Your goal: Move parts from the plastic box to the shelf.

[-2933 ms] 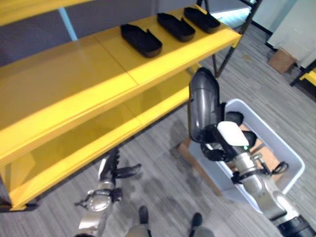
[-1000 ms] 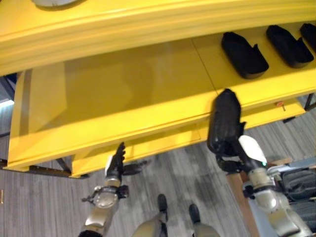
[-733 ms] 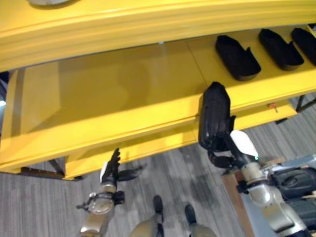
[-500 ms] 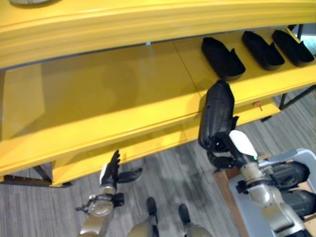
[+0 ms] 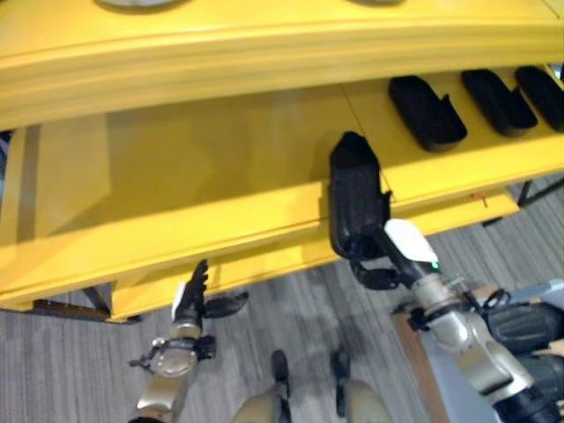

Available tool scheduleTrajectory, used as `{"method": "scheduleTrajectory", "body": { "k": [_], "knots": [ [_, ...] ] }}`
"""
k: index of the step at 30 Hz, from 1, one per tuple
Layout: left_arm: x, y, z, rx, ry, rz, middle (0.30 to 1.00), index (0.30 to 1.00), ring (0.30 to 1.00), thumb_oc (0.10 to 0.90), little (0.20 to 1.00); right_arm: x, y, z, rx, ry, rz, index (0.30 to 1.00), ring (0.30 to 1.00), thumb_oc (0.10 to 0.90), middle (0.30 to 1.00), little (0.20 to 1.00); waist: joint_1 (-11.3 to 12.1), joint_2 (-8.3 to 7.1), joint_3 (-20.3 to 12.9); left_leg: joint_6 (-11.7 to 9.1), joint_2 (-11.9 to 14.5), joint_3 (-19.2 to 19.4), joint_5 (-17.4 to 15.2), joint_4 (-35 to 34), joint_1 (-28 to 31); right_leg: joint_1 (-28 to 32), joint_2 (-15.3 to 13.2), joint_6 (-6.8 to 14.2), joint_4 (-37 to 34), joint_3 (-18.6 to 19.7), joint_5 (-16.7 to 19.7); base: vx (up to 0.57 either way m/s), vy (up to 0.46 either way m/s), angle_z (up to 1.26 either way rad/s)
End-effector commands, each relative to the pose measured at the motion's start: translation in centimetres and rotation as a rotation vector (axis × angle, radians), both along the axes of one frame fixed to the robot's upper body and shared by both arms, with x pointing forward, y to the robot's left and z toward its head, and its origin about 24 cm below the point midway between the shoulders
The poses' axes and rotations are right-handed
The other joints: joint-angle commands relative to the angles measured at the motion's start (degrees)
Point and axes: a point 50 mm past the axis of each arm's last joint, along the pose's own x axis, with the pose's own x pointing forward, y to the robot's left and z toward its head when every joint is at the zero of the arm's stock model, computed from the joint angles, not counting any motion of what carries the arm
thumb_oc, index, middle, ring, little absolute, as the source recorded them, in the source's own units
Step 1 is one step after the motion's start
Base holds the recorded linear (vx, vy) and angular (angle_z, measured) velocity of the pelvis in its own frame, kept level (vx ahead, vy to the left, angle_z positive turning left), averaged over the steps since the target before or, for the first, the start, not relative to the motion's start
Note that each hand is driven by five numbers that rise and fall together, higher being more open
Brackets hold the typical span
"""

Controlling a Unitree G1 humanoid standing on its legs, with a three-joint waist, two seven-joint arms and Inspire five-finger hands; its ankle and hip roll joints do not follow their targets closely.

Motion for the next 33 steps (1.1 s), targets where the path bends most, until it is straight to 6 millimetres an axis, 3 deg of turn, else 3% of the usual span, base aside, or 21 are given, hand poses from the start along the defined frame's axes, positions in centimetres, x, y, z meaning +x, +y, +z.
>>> {"method": "scheduleTrajectory", "body": {
  "k": [1,4,10,12,17,23,27,33],
  "knots": [
    [1.3,-0.2,3.2,0.04,-0.183,-0.022,1.0,1.0,1.0,0.9,1.0,1.3,-0.2,6.0,0.036,-0.305,0.008,0.3,0.3,0.4,0.3,0.3,-0.31,-2.62,-1.65,-5.44,0.52,-3.0,-8.1,6.44,2.14,3.16,0.03,1.26,-1.09,-0.66,7.71,0.04,-0.078,0.43],
    [0.8,-0.6,2.4,0.007,-0.157,-0.013,1.0,1.0,1.0,0.9,1.0,1.0,-0.5,5.8,0.043,-0.293,0.004,0.3,0.3,0.4,0.3,0.3,-0.34,-2.59,-2.75,-5.77,0.46,-3.34,-8.05,5.56,3.23,4.85,-0.15,1.18,-0.72,-1.58,8.43,0.06,-0.158,0.63],
    [0.1,-1.0,1.6,-0.04,-0.127,-0.008,1.0,1.0,1.0,0.9,1.0,0.7,-1.2,5.8,0.036,-0.293,-0.019,0.3,0.3,0.4,0.3,0.3,-0.09,-0.78,-4.3,-7.45,3.09,-5.99,-6.48,3.7,4.36,6.55,0.99,-1.38,2.16,-2.47,2.94,0.07,-0.184,0.22],
    [-0.3,-1.0,1.0,-0.056,-0.102,0.002,1.0,1.0,1.0,0.9,1.0,0.5,-1.6,6.1,0.028,-0.305,-0.025,0.3,0.3,0.4,0.3,0.3,0.31,-0.18,-5.16,-8.64,5.05,-7.56,-5.05,1.82,5.56,7.4,2.0,-2.46,4.47,-3.85,0.03,0.1,-0.3,0.45],
    [-0.8,-0.9,0.5,-0.071,-0.077,0.009,1.0,1.0,1.0,0.9,1.0,0.5,-1.8,6.8,-0.004,-0.326,-0.012,0.3,0.3,0.4,0.3,0.3,0.81,0.38,-5.95,-9.52,6.57,-8.85,-3.28,-0.41,6.87,8.45,3.07,-3.29,5.91,-5.43,-2.31,0.05,-0.174,0.17],
    [-1.1,-1.2,-0.1,-0.092,-0.055,-0.003,1.0,1.0,1.0,0.9,1.0,1.3,-0.8,8.3,-0.025,-0.354,0.051,0.3,0.3,0.4,0.3,0.3,1.89,1.12,-6.59,-10.35,7.68,-10.73,-1.96,-0.81,6.48,9.19,3.77,-4.23,7.16,-7.17,-4.0,0.01,-0.11,0.12],
    [-1.1,-1.5,-0.2,-0.103,-0.051,-0.013,1.0,1.0,1.0,0.9,1.0,1.9,-0.5,8.2,-0.028,-0.327,0.069,0.3,0.3,0.4,0.3,0.3,2.37,1.37,-6.65,-10.51,7.71,-11.41,-1.74,-0.81,6.16,9.22,3.77,-4.42,7.5,-7.83,-4.26,-0.01,-0.06,0.21],
    [-1.0,-1.7,0.3,-0.111,-0.072,-0.031,1.0,1.0,1.0,0.9,1.0,3.5,0.1,9.6,-0.059,-0.295,0.111,0.3,0.3,0.4,0.3,0.3,3.82,2.02,-4.72,-10.18,7.39,-12.38,-1.27,-0.48,4.1,6.06,3.44,-4.85,10.04,-8.11,-4.69,-0.05,-0.018,0.13]
  ]
}}
